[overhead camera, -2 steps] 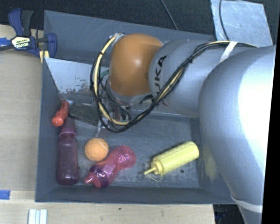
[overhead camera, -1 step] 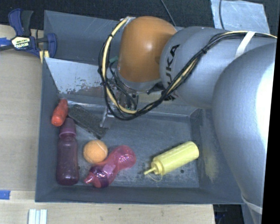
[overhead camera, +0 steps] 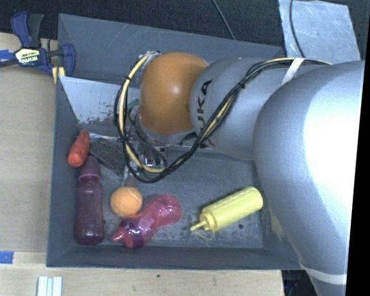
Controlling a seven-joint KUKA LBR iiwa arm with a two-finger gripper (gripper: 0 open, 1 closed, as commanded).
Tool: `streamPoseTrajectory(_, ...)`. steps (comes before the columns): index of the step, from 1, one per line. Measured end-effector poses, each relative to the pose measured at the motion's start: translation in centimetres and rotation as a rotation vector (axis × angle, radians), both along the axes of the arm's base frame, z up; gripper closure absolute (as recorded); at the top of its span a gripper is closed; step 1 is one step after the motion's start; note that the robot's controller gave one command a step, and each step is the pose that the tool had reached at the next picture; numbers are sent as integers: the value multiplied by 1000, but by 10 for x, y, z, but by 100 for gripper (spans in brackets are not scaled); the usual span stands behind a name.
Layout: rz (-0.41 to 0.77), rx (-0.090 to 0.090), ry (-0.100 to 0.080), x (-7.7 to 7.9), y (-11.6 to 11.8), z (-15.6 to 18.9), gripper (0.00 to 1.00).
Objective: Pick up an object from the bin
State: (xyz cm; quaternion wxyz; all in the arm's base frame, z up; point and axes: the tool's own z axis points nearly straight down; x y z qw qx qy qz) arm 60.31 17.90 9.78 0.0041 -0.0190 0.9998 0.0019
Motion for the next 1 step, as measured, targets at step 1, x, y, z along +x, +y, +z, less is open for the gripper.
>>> streamPoseTrajectory(1,-210,4,-8,25,-5,-27,0)
